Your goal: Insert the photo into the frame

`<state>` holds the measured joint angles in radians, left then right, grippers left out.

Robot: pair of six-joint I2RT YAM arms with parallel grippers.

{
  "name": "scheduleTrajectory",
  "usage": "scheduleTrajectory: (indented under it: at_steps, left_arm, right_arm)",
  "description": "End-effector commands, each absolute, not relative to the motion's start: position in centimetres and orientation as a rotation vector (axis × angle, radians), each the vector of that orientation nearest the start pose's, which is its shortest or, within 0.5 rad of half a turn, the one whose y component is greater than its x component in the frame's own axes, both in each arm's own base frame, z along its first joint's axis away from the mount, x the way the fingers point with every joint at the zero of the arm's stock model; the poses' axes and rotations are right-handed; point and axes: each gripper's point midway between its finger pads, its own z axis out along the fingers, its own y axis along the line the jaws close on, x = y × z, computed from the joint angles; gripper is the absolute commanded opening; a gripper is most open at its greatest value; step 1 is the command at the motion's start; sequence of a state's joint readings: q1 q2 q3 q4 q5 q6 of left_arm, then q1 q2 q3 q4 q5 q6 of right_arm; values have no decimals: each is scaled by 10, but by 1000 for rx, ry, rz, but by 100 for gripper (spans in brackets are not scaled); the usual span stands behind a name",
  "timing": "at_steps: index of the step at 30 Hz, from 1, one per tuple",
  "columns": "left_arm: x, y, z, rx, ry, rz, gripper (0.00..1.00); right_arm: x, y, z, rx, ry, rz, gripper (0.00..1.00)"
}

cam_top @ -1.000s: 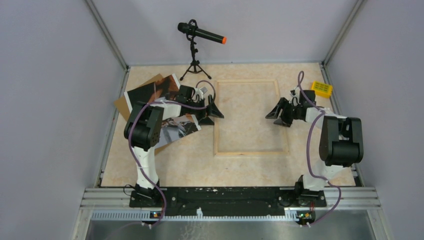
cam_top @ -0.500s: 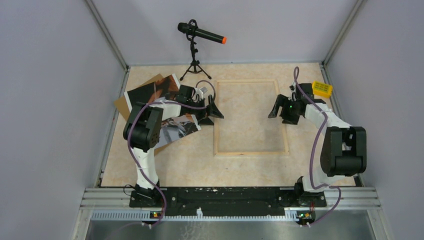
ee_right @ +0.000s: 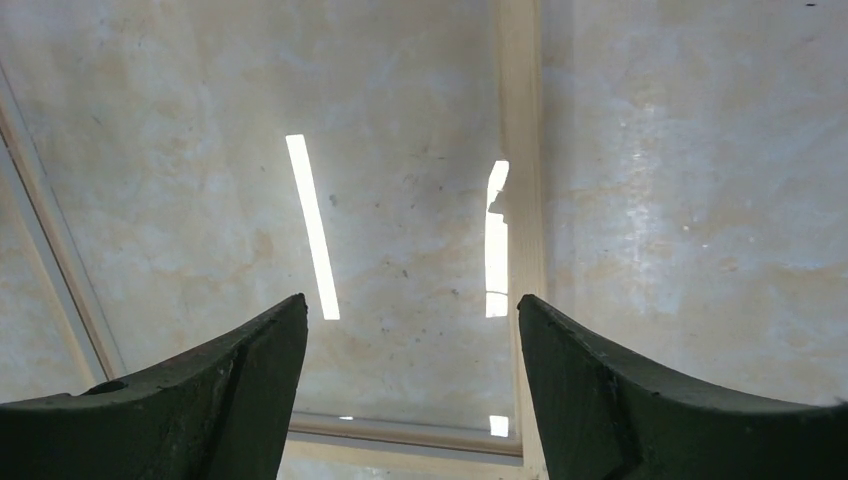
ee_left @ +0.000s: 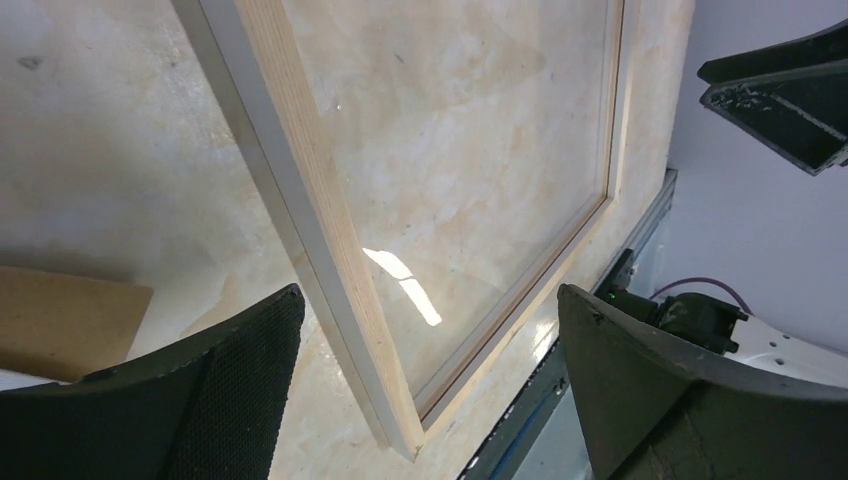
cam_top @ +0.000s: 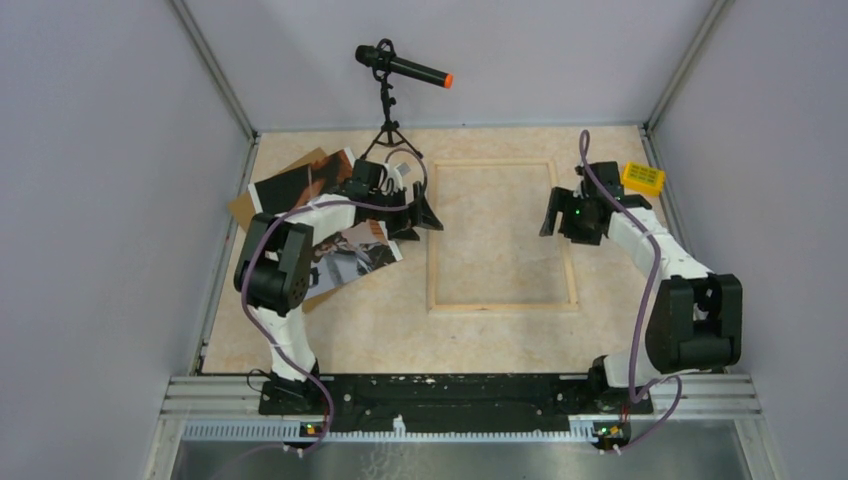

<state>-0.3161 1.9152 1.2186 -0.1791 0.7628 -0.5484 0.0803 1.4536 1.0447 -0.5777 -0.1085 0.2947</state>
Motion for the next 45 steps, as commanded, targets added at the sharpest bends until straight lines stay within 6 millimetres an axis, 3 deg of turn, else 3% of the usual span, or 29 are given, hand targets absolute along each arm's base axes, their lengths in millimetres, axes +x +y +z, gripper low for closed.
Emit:
scheduleTrajectory:
  at_steps: [1,6,15,22,26,28,32,37,41,44,45]
  left_arm:
    - [379,-258,132,182,2414,-1181,99]
    - [378,-257,131,186,2419,-1180,99]
    - [364,-275,93,142,2542,-1257,99]
    - [327,-326,78,355,2579,-1348,99]
    - [307,-357,88,556,2522,-1379,99]
    - [307,-361,96,610,2494,-1362,99]
    - [335,-334,112,549,2467,-1149,99]
    - [372,-267,161,311,2317,-943,99]
    - [392,-213,225,182,2078,-670,99]
    - [391,-182,250,109,1958,-521,99]
    - [390,-174,258,82,1924,-493,99]
  right_arm:
    - [332,87,108,134,2555,339,75]
    - [326,101,99,110,2570,357,74]
    - [323,107,133,126,2432,433,78]
    - [316,109,155,170,2332,490,78]
    - [306,107,169,180,2287,504,79]
    - [305,107,172,175,2267,509,80]
    - [306,120,168,147,2281,593,80]
    - [311,157,166,95,2254,824,79]
    - [313,220,169,-46,2241,1012,77]
    - [310,283,167,-147,2252,1195,74]
    - [310,303,155,-163,2274,1246,73]
